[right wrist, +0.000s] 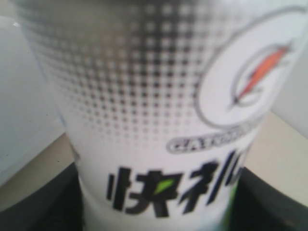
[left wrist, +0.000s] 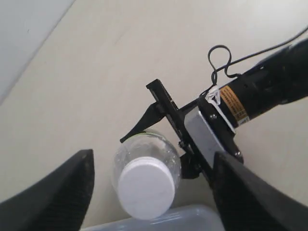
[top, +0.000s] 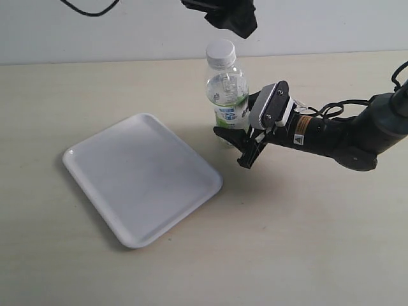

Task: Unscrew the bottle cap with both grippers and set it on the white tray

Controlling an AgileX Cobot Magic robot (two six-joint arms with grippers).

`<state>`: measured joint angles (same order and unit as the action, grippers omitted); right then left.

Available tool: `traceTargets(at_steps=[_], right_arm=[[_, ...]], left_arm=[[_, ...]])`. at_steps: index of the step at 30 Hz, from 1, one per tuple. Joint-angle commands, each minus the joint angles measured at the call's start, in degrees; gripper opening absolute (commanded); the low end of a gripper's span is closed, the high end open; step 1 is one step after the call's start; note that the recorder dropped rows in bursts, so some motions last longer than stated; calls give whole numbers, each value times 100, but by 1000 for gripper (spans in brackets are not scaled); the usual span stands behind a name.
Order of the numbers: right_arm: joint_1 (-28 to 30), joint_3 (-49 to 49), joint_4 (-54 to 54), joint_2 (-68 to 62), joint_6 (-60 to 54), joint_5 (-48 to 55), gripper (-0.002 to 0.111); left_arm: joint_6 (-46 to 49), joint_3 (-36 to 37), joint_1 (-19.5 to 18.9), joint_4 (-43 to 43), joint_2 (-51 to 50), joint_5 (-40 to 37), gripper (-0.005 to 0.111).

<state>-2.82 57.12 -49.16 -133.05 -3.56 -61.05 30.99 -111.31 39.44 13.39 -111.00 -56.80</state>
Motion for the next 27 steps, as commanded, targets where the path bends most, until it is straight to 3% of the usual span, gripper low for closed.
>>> traceTargets(at_steps=[1,8,18,27], right_arm=[[15,-14,12,-36,83,470,0],[122,-14,-201,-24,437,-158,0],[282,-14,-410,-34,515,250,0],[282,-14,-441,-34,524,321,0]], left_arm=[[959,-81,-4,-121,63,-88,67],[1425,-81,-4,-423,63,-18,67],[1917,-81,-15,-567,42,538,67],[1788,-81,-80,-621,42,357,67]])
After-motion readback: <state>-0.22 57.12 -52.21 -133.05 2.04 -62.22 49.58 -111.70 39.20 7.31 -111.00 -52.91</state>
